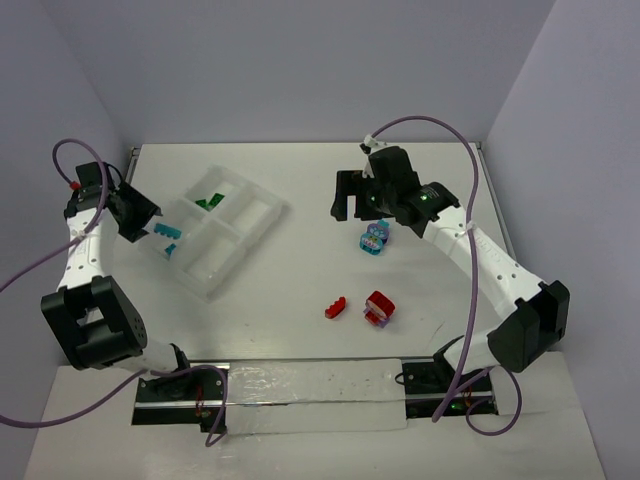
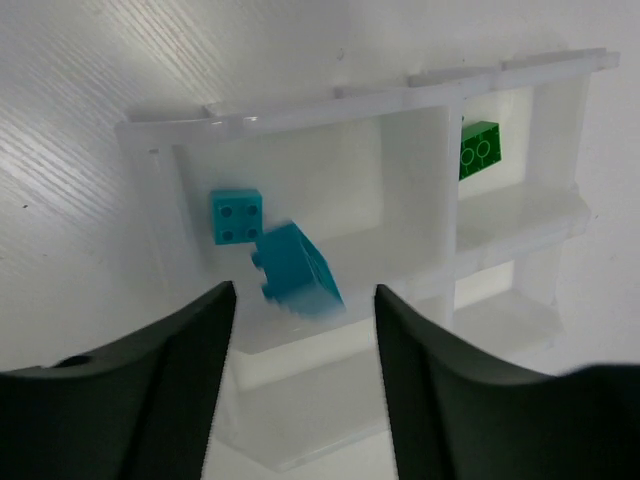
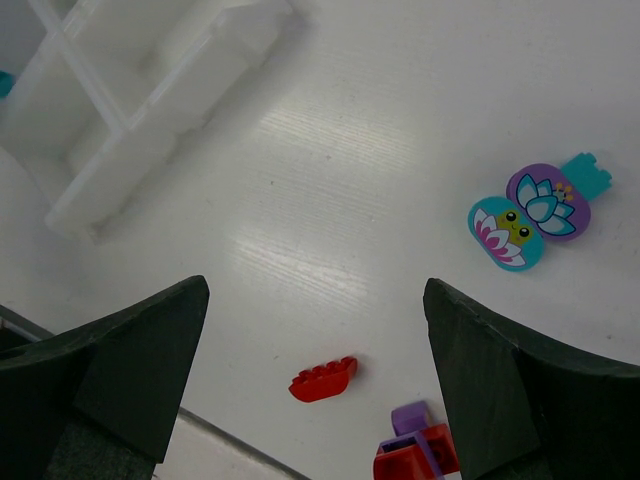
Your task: Sort the legos into containers by color
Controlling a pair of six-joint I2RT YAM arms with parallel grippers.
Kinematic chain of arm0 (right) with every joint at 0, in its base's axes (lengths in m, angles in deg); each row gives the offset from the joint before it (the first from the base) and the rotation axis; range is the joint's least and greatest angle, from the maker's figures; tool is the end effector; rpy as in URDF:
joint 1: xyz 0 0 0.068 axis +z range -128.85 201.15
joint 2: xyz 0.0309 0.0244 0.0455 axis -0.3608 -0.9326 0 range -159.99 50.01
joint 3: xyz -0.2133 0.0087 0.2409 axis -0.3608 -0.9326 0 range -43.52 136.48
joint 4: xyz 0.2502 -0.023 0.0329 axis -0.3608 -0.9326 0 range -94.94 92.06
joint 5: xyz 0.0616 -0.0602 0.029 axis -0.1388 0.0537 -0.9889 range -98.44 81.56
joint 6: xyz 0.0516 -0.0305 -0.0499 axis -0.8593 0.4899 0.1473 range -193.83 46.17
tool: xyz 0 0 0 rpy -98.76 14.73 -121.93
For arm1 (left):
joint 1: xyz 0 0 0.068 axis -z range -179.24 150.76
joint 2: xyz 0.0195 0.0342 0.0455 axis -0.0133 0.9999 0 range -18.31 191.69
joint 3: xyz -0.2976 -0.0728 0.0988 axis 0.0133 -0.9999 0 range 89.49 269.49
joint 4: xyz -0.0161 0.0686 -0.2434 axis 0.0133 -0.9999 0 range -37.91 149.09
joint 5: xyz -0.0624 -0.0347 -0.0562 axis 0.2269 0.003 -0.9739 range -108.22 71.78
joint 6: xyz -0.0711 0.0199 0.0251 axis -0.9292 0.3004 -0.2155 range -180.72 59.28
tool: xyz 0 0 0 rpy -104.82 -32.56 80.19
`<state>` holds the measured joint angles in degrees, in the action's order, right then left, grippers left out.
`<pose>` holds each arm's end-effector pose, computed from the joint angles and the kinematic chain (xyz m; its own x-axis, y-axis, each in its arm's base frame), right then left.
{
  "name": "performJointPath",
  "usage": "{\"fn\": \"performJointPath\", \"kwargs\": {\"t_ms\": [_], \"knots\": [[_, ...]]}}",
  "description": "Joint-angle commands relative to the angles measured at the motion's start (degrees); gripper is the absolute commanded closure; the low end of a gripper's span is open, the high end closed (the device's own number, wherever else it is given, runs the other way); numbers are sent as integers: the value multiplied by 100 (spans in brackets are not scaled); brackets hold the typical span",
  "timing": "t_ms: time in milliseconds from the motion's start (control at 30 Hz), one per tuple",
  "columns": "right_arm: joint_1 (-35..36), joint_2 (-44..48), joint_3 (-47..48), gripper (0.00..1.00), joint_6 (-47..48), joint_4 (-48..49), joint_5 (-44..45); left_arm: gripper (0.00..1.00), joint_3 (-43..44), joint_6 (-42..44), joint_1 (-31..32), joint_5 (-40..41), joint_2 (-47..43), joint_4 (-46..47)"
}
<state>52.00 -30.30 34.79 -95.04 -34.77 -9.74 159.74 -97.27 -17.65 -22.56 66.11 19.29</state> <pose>0.2696 0.1627 0.3869 -0.6929 0.0073 -0.7210 -0.2973 0.9081 0.2949 0.3012 0.0950 0.3132 -0.4540 -0.7769 -0.4362 -0.6761 0.6192 -0.3994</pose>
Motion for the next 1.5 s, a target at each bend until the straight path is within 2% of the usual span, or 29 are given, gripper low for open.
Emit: {"fn": "performJointPath", "kwargs": {"t_ms": [0, 67, 100, 267, 367, 467, 533, 667, 833, 1067, 1200, 1300, 1367, 1467], "knots": [[-35, -92, 21, 5, -50, 174, -46, 30, -26, 2, 30, -141, 51, 437], [-35, -112, 47, 5, -41, 156, -46, 18, 22, 17, 64, -82, 57, 423], [-35, -124, 53, 5, -41, 150, -46, 16, 59, 22, 83, -76, 55, 429], [-38, -125, 4, 5, -53, 118, 27, 16, 512, 257, 498, 266, -168, 265], [-117, -125, -84, 5, -140, 42, 211, 16, 1036, 583, 1260, 758, -322, 187], [-330, -117, -282, 5, -272, 27, 402, 16, 1513, 744, 2053, 816, -307, 172], [-615, -141, -426, 6, -465, 10, 479, 16, 1791, 755, 2564, 651, -235, 191], [-1014, -313, -836, 7, -875, 40, 534, 17, 2064, 627, 3163, 384, -9, 209], [-1090, -575, -1179, 10, -1049, 141, 470, 17, 2198, 436, 3764, -42, 198, 323], [-1065, 216, -2194, 11, -1061, 387, 379, 17, 2188, 523, 4336, -360, 372, 337], [-901, 429, -2564, 13, -1011, 321, 209, 18, 2086, 647, 4467, -399, 464, 249], [-506, 658, -2748, 13, -1060, 273, 200, 19, 2037, 719, 4530, -521, 496, 209], [-222, 968, -2877, 13, -1043, 259, 157, 20, 1937, 854, 4592, -735, 479, 225], [-51, 1377, -2943, 13, -1020, 141, 156, 22, 1715, 1341, 4821, -1549, 544, 161]]}}
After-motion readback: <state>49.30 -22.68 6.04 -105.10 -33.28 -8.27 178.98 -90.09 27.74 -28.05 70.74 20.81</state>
